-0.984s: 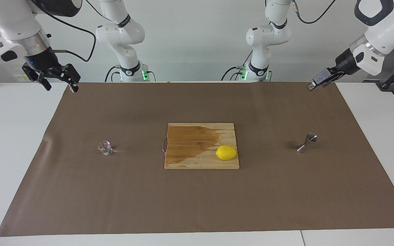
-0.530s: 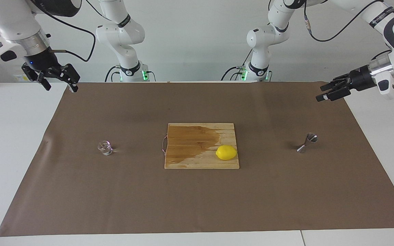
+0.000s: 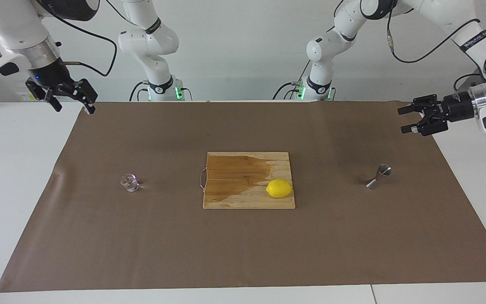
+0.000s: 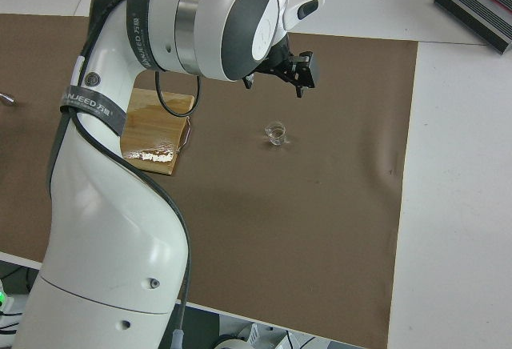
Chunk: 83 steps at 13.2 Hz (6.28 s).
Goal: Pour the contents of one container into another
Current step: 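Open the left gripper and move it toward the small metal cup, then close the left gripper around the small metal cup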
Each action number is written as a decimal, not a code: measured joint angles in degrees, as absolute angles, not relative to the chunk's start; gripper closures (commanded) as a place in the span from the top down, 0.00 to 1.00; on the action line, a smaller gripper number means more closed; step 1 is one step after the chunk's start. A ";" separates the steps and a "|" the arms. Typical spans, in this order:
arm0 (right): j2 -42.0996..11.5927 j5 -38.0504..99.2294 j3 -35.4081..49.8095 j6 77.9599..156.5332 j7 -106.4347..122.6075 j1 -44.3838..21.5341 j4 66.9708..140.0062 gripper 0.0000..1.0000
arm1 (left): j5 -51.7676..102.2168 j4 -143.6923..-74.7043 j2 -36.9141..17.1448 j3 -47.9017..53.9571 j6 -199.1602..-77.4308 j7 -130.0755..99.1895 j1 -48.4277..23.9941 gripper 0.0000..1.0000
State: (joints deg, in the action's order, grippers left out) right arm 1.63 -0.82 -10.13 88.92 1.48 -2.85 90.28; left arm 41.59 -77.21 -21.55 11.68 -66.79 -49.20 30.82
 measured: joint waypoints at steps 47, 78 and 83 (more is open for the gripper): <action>1.57 -0.80 -9.11 90.33 -3.86 -2.74 91.85 1.00 | 48.95 -75.70 -52.03 23.92 -75.62 -53.71 45.18 1.00; 1.59 -0.80 -9.32 90.29 -4.02 -2.52 91.80 1.00 | 48.43 -79.90 -51.63 24.28 -74.50 -50.63 45.59 1.00; 1.59 -0.80 -9.32 90.29 -4.02 -2.52 91.80 1.00 | 48.63 -79.90 -51.63 24.39 -74.43 -50.54 45.59 1.00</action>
State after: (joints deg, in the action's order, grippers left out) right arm 1.59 -0.80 -9.32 90.29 -4.02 -2.52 91.80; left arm 48.63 -79.90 -51.63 24.39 -74.43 -50.54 45.59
